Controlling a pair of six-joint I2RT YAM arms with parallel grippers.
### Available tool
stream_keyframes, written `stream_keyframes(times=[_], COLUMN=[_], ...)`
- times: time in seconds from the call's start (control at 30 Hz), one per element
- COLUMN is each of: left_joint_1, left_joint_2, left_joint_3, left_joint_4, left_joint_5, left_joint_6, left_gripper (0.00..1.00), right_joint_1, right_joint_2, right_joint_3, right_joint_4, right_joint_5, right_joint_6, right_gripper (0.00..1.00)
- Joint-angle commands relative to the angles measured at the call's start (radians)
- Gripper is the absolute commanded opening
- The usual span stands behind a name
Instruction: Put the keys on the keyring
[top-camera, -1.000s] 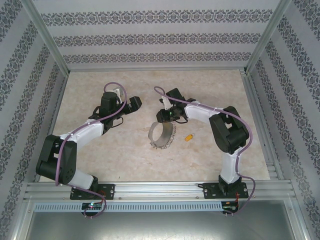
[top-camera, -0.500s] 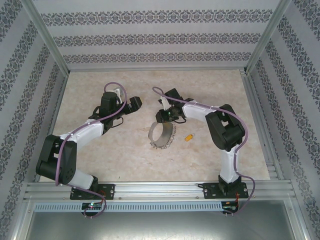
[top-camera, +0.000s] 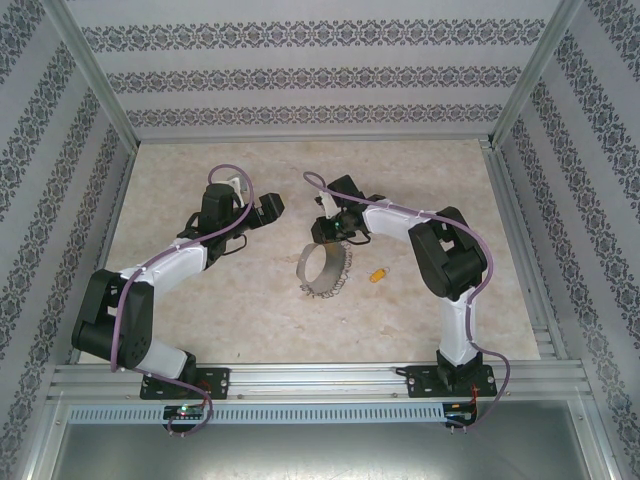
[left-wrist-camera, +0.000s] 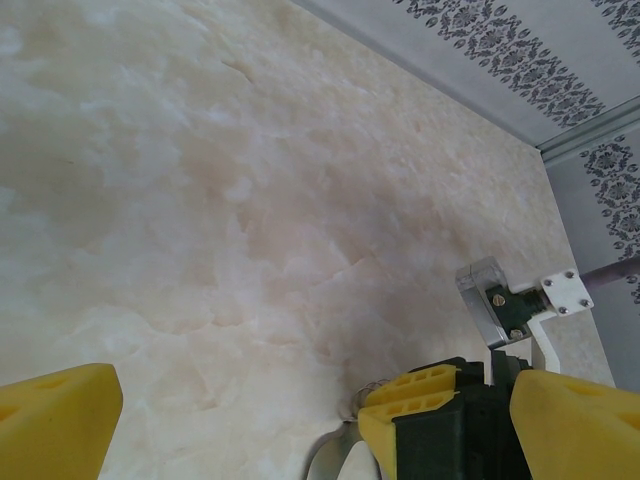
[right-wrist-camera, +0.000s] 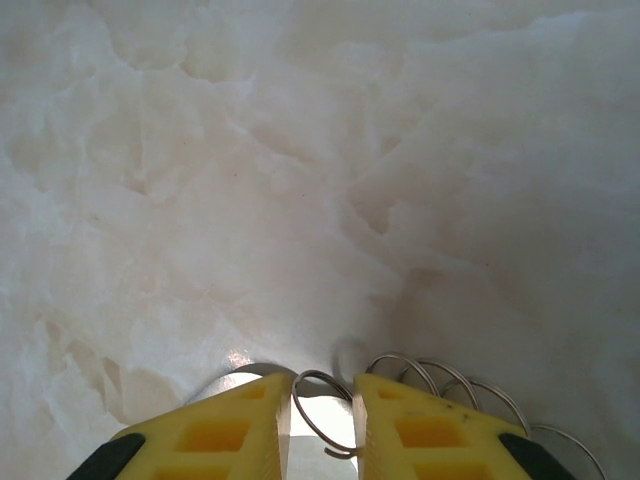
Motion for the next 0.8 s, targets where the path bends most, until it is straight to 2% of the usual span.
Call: stream_keyframes(times=[0.0,0.2,0.43,0.67,0.77], left_joint_1=[0.009,0.01,0.009,0.01,0.009], left_joint_2=[-0.015,-0.018,-0.033,-0.029,-0.071], left_joint_3=[0.006,0.006,0.011,0.124,0.12], left_joint_4=[0.051,0.05,0.032,-0.234,-0.247], left_joint_5=[0.009,0.009,0.01,-0.087,-0.079], left_joint_6=[0.019,0.019,0.03,0.118,0.13], left_gripper=[1.0,1.0,1.0,1.0,1.0], right_joint_1=[0.003,0.004,0.004,0.004,0.003], right_joint_2=[0.026,0.033,0.008,-0.088,-0.158], right_joint_3=[0.021,0.018,0.027,0.027,0.003], right_joint_4=[-0.013,-0.009,-0.022,-0.009,0.018], right_joint_5=[-0.011,-0.011,-0.011,-0.084,-0.139], right_joint_6=[0.004,0.005,-0.011,-0.093,-0.141], right_gripper=[0.24,0.23,0.0,0.0,0.0])
